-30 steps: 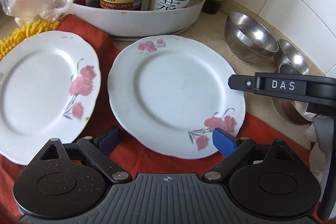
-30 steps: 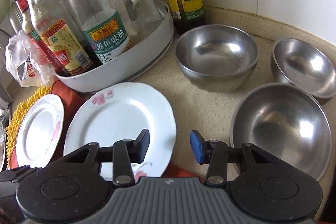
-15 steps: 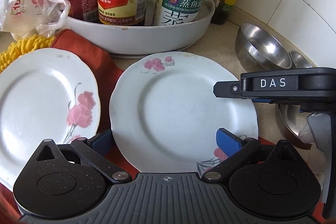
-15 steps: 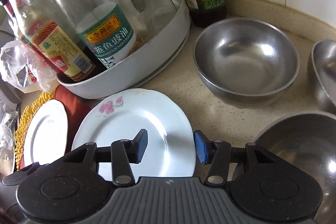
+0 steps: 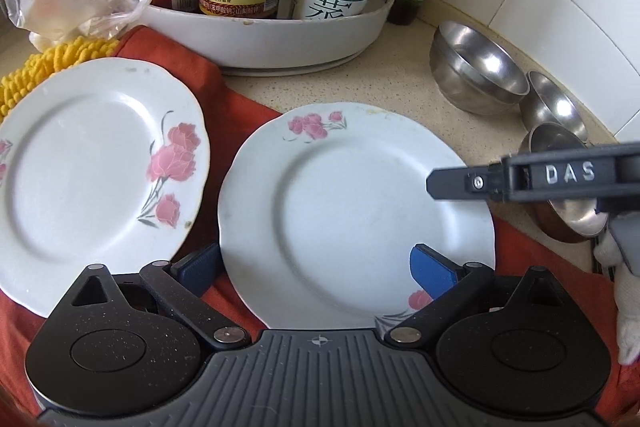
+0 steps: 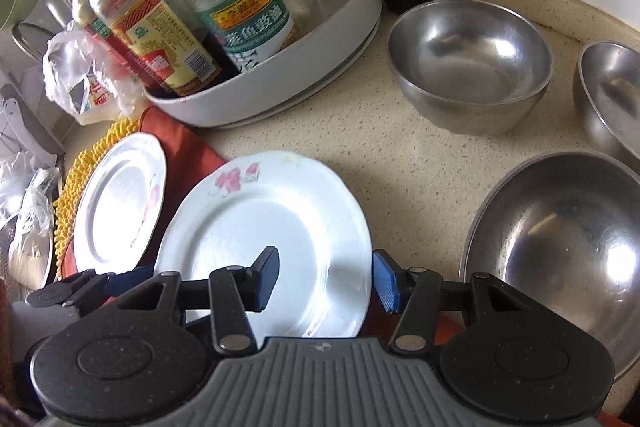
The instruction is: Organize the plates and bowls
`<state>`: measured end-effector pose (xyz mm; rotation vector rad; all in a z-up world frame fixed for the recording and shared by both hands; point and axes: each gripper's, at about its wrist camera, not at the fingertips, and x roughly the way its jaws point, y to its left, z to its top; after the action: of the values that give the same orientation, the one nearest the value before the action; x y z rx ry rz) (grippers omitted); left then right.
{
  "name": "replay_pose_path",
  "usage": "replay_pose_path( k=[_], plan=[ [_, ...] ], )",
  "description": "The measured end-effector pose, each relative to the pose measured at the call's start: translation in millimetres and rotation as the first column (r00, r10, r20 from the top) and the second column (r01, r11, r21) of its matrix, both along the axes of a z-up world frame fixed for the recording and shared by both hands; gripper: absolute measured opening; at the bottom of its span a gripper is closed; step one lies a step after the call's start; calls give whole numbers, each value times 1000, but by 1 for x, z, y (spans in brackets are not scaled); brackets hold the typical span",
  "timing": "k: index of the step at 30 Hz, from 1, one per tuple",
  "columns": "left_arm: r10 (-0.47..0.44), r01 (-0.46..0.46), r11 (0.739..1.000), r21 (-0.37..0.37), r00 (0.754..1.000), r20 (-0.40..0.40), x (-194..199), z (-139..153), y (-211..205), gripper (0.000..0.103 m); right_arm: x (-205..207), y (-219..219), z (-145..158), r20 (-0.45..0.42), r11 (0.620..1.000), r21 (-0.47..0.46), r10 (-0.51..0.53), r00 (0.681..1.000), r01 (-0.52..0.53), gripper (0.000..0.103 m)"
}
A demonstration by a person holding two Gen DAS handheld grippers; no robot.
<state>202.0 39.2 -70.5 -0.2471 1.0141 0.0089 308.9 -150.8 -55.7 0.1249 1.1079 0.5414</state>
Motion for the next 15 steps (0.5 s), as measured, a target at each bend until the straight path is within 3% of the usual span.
replay_pose_path(
  k=[8, 15],
  plan=[
    [-8, 6, 997, 71, 1000, 19, 13, -5, -10, 102, 5, 6, -11, -16, 1000, 3, -2, 1000, 2, 51],
    [31, -31, 999, 43, 1000, -1, 12, 2, -5, 100, -2, -4, 4, -1, 998, 60, -26, 1000, 26, 48]
  ],
)
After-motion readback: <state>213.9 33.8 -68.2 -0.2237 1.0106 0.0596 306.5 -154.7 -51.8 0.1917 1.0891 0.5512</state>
